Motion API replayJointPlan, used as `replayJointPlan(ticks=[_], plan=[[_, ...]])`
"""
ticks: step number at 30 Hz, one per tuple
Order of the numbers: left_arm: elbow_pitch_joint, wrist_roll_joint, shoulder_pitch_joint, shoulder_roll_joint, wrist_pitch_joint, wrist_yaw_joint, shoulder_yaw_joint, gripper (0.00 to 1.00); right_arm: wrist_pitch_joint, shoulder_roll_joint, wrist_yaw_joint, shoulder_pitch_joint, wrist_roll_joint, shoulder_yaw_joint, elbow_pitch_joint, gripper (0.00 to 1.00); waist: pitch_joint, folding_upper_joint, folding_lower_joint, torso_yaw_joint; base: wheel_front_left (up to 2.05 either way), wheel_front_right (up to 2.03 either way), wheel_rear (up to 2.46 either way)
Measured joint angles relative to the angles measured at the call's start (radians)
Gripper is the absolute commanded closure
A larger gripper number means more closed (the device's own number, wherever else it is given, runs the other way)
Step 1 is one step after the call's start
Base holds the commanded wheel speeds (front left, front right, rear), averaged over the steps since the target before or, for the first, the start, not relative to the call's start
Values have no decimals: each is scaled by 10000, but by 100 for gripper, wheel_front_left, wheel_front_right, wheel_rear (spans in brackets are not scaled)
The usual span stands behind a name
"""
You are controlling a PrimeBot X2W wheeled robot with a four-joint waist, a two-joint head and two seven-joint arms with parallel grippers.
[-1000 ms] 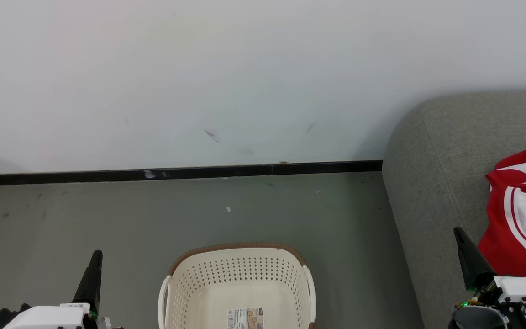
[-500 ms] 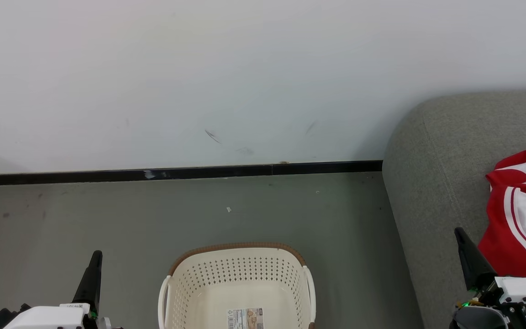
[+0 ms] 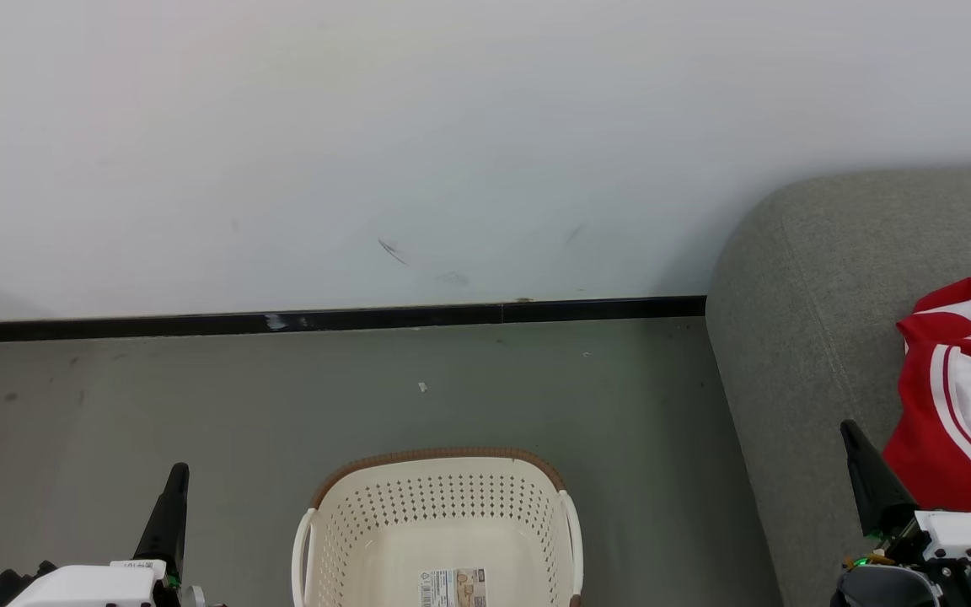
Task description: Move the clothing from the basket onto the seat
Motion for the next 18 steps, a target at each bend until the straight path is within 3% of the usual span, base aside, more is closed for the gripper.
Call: replayJointPlan(ticks=[18], plan=[[13,0,-3,0,2,-2,4,100,67,19,0,-1,-4,-46,6,100,0,0,-1,0,0,0,0]])
